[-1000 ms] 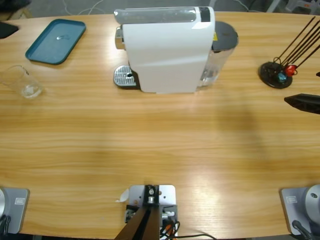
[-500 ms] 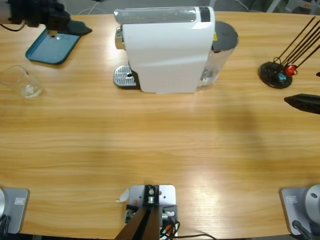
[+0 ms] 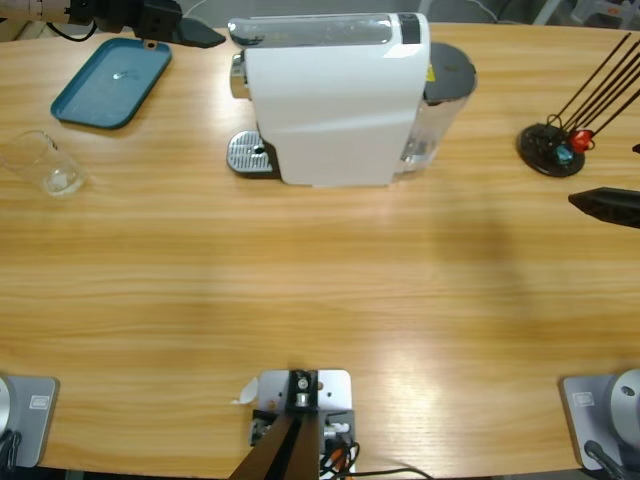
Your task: Pour coffee
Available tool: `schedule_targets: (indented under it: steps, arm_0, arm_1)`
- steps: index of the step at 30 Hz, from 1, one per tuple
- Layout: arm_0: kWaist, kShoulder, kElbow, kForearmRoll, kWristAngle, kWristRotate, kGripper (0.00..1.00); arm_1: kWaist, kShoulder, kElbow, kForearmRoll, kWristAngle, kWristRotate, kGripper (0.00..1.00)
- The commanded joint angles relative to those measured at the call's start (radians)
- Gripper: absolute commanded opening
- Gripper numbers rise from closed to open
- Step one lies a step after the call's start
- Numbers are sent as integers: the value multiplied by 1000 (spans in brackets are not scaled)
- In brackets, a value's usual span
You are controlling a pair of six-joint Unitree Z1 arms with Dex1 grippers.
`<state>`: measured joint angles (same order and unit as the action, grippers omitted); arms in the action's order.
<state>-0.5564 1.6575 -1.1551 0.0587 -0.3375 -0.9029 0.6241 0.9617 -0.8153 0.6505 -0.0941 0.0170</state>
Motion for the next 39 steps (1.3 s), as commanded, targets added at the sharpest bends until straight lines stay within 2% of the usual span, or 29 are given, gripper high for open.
schedule_targets:
  steps: [1, 2, 3, 4, 5, 7, 8, 24, 34, 39]
  arm_0:
    - [-8, 48, 16, -13, -52, -44, 521]
    - [-8, 48, 16, -13, -60, -43, 465]
    - [-8, 47, 15, -19, -74, -42, 334]
    - [-8, 47, 15, -28, -81, -42, 269]
    - [-8, 48, 15, -39, -99, -42, 255]
    - [-8, 46, 18, -45, -109, -42, 41]
    - [-8, 45, 19, -46, -115, -42, 20]
    - [-18, 19, 18, -84, -155, -39, 0]
    - [-38, -38, -43, -92, -164, -37, 0]
    - [-65, -53, -114, -90, -164, -47, 0]
  arm_1:
    - [-11, -5, 15, -8, 8, -12, 1000]
    - [-11, -5, 15, -8, 8, -12, 1000]
    - [-11, -4, 15, -8, 8, -12, 1000]
    - [-11, -5, 15, -7, 8, -12, 1000]
    - [-11, -5, 15, -7, 8, -12, 1000]
    - [-11, -4, 15, -7, 8, -12, 1000]
    - [-11, -3, 14, -8, 8, -12, 1000]
    - [-11, -5, 14, -8, 8, -12, 1000]
    - [-11, -6, 15, -7, 8, -12, 1000]
    - [-11, -9, 15, -7, 8, -12, 1000]
